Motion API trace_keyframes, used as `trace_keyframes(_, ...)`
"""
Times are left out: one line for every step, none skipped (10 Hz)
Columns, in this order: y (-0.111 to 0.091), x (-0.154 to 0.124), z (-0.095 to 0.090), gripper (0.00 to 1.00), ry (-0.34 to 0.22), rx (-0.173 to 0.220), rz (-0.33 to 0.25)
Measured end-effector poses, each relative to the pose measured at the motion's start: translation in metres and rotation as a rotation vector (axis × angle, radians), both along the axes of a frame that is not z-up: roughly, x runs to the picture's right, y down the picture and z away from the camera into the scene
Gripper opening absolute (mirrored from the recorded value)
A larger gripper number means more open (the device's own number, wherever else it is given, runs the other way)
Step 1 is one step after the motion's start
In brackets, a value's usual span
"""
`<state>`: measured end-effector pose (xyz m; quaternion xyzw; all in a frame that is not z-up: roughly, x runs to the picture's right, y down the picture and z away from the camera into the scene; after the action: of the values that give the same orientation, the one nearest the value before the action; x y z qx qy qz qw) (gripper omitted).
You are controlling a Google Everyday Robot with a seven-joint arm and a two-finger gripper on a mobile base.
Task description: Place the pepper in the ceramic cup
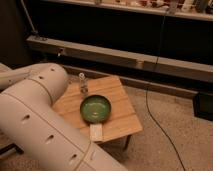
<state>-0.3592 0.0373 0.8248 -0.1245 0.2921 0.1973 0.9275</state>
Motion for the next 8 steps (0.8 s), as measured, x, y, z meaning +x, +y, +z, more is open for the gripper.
trace_keyframes(0.0014, -0.0008, 0.0027, 0.2, 0.001, -0.003, -0.002)
trace_keyframes(0.0032, -0.0022, 0.0046, 0.2, 0.001, -0.006, -0.004)
trace_keyframes(0.0042, -0.0033, 0.0056, 0.2, -0.001, -0.009, -0.006)
trace_keyframes(0.0064, -0.0047, 0.0067, 0.22, -0.005, -0.017, -0.011)
trace_keyframes(0.0081, -0.0053, 0.0072, 0.31, -0.006, -0.025, -0.014)
trace_keyframes(0.0083, -0.005, 0.0076, 0.39, -0.002, -0.026, -0.015)
trace_keyframes(0.0059, -0.0036, 0.0081, 0.55, 0.014, -0.022, -0.018)
trace_keyframes(0.0041, -0.0035, 0.0078, 0.61, 0.019, -0.018, -0.018)
